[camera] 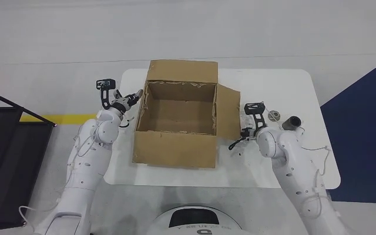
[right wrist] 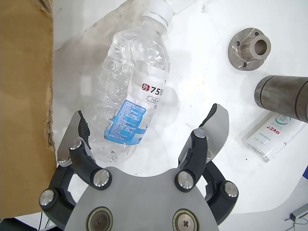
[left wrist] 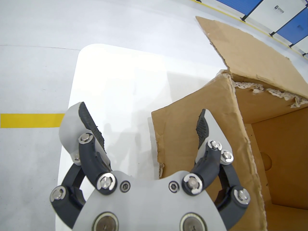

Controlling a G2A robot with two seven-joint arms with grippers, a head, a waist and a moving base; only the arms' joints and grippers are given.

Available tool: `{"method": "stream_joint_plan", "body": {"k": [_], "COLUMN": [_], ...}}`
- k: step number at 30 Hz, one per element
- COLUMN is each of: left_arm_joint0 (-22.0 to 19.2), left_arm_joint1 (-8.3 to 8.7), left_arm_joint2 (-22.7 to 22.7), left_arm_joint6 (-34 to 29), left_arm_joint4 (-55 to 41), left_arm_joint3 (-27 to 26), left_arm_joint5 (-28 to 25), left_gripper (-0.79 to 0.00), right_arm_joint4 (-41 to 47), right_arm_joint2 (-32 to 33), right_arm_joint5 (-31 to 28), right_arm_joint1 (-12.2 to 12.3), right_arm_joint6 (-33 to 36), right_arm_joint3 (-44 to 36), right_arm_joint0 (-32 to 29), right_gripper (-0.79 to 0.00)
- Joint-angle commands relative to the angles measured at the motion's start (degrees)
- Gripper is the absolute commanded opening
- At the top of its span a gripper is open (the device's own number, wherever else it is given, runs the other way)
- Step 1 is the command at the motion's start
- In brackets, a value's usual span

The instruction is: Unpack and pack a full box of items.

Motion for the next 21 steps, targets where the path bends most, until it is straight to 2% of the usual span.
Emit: {"method": "stream_joint_plan", "body": {"k": [1,3,5,6,7,8,9,10,11,12,13,21], "left_arm_joint0": [0.0,0.0,0.0,0.0,0.0,0.0,0.0,0.0,0.0,0.0,0.0,0.0], "left_arm_joint1": [0.0,0.0,0.0,0.0,0.0,0.0,0.0,0.0,0.0,0.0,0.0,0.0], "left_arm_joint2": [0.0,0.0,0.0,0.0,0.0,0.0,0.0,0.0,0.0,0.0,0.0,0.0], "left_arm_joint6": [0.0,0.0,0.0,0.0,0.0,0.0,0.0,0.0,0.0,0.0,0.0,0.0], "left_arm_joint4": [0.0,0.0,0.0,0.0,0.0,0.0,0.0,0.0,0.0,0.0,0.0,0.0], "left_arm_joint3": [0.0,0.0,0.0,0.0,0.0,0.0,0.0,0.0,0.0,0.0,0.0,0.0], "left_arm_joint5": [0.0,0.0,0.0,0.0,0.0,0.0,0.0,0.0,0.0,0.0,0.0,0.0], "left_gripper": [0.0,0.0,0.0,0.0,0.0,0.0,0.0,0.0,0.0,0.0,0.0,0.0], "right_arm_joint4": [0.28,0.52,0.99,1.1,1.22,1.37,1.43,1.58,1.7,2.07,2.3,8.66], "right_arm_joint2": [-0.02,-0.02,-0.04,0.01,0.0,-0.02,-0.05,-0.03,0.08,0.34,0.75,9.11], "right_arm_joint5": [0.03,-0.22,-0.76,-0.92,-1.09,-1.25,-1.35,-1.5,-1.68,-1.97,-2.22,-6.33], "right_arm_joint1": [-0.09,-0.16,-0.22,-0.24,-0.28,-0.31,-0.34,-0.37,-0.38,-0.37,-0.33,0.59], "right_arm_joint6": [0.16,0.36,0.72,0.81,0.87,1.04,1.09,1.42,1.54,1.69,1.75,1.15], "right_arm_joint3": [0.75,1.47,2.16,2.6,3.04,3.51,3.73,4.15,4.4,4.66,4.83,2.98], "right_arm_joint0": [0.43,0.75,1.07,1.27,1.49,1.69,1.9,2.06,2.24,2.32,2.34,-1.36], "right_gripper": [0.0,0.0,-0.089,-0.225,-0.305,-0.305,-0.459,-0.499,-0.6,-0.736,-0.785,-0.785]}}
